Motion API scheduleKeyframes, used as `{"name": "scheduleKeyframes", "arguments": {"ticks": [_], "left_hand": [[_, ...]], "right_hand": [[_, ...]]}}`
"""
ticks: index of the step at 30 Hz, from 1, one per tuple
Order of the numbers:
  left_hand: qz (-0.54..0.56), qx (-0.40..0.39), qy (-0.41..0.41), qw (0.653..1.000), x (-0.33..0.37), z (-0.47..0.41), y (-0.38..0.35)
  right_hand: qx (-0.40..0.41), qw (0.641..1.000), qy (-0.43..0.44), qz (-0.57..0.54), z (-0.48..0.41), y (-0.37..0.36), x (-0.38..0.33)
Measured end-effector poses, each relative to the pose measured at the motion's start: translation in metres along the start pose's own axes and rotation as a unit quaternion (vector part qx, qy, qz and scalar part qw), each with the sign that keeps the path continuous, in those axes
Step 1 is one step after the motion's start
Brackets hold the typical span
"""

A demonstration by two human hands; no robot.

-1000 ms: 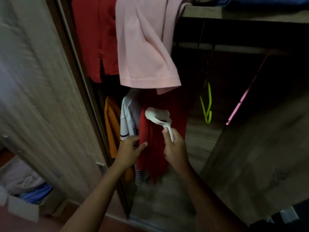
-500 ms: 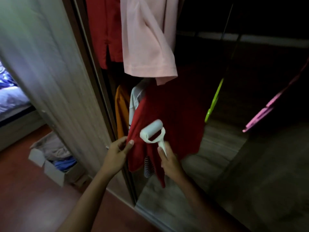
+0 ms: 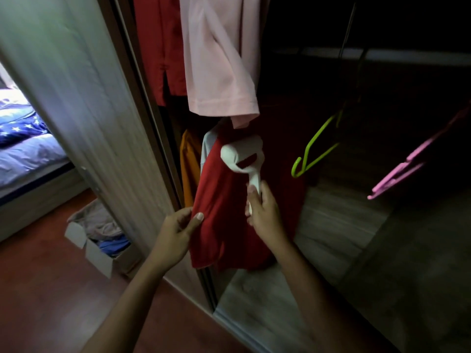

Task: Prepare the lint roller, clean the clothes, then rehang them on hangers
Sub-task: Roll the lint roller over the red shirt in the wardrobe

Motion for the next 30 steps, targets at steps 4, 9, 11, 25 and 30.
{"name": "scheduleKeyframes", "arguments": {"ticks": [4,9,11,25,30], "left_hand": [[0.012,0.006,-0.006,1.000,0.008,0.000,0.001],[0.011,0.009,-0.005,1.000,0.006,0.001,0.006],[0.013,0.013,0.006,1.000,0.002,0.002,0.006],[0.091,0.002,0.068,0.994,0.000,0.006,-0.005],[0.092,0.025,0.066,0.993,0.002,0.005,-0.004]], "right_hand": [[-0.015,0.999,0.027,0.044,0.001,-0.005,0.003],[-0.067,0.991,-0.032,0.114,0.049,-0.014,0.089],[-0.105,0.983,-0.062,0.135,0.068,-0.015,0.114],[-0.003,1.000,-0.020,0.000,-0.012,0.022,0.004],[-0.046,0.997,-0.005,0.069,0.014,0.005,0.047]]}}
Point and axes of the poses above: each hand's wrist, its own z-axis away from the middle knuckle, its own y-axis out of the back of the hand, x = y × z, the point moved 6 cm from there along -z, towards the middle knuckle, and after that the axes turned 1 degree about z, right-handed, at the moved point
